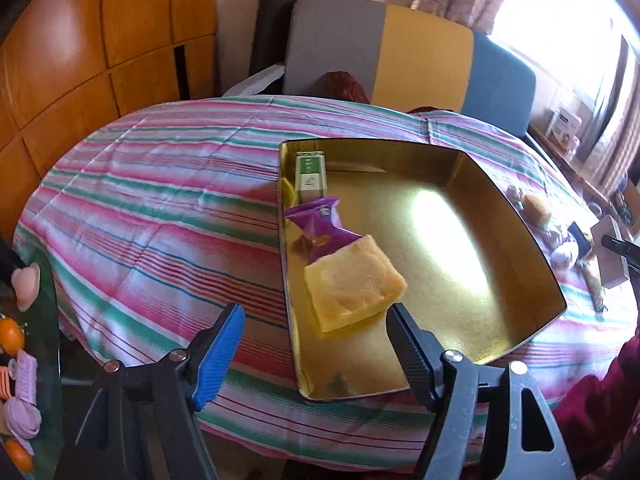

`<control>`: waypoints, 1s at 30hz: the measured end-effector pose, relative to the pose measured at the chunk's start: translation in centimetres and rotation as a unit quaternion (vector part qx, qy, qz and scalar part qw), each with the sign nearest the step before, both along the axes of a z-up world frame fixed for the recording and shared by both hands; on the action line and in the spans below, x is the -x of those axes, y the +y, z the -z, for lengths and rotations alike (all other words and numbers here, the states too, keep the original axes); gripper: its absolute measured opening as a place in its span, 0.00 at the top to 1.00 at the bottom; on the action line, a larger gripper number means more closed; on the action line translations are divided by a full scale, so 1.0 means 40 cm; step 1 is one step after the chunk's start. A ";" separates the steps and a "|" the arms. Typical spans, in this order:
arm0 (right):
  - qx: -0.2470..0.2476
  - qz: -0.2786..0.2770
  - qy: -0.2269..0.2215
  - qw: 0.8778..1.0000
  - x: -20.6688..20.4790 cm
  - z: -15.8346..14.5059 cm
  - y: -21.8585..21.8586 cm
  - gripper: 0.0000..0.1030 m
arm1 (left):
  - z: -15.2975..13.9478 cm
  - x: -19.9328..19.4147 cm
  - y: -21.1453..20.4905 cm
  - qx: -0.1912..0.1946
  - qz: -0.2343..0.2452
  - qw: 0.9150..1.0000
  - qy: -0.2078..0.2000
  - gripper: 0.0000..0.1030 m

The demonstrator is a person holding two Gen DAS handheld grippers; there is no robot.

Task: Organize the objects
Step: 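Carry the white medicine box with the right tool into the gold tray and release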

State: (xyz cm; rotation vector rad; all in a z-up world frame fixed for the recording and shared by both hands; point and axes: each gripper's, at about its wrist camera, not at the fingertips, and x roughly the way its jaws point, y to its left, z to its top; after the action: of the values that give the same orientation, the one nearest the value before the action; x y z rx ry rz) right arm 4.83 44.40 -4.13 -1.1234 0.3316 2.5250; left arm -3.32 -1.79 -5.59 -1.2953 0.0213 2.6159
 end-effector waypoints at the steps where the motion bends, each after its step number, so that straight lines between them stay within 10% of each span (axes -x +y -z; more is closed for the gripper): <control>1: -0.004 -0.020 0.006 1.000 0.008 -0.015 -0.030 0.50 | -0.001 0.006 -0.013 -0.003 -0.007 1.000 -0.002 0.28; 6: -0.036 -0.184 0.020 0.982 0.078 -0.097 -0.249 0.50 | -0.023 0.030 -0.081 -0.012 -0.045 0.999 0.008 0.28; 10: -0.078 -0.330 -0.006 0.941 0.148 -0.091 -0.475 0.50 | -0.044 0.041 -0.128 -0.020 -0.069 0.997 0.020 0.28; 22: -0.149 -0.620 -0.134 0.758 0.255 0.123 -0.892 0.50 | -0.015 0.060 -0.158 -0.039 -0.081 0.996 -0.005 0.28; 27: -0.133 -0.670 -0.141 0.716 0.268 0.155 -0.963 0.47 | -0.003 0.065 -0.163 -0.042 -0.085 0.995 -0.013 0.28; 30: -0.103 -0.672 -0.135 0.721 0.283 0.154 -0.980 0.45 | -0.001 0.067 -0.168 -0.045 -0.088 0.995 -0.015 0.28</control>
State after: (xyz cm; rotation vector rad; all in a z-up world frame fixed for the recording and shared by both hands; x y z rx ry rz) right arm -6.48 5.20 -10.30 -2.0521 -1.3110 3.1706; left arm -6.02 -8.49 -5.55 -1.3613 -0.2214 2.7057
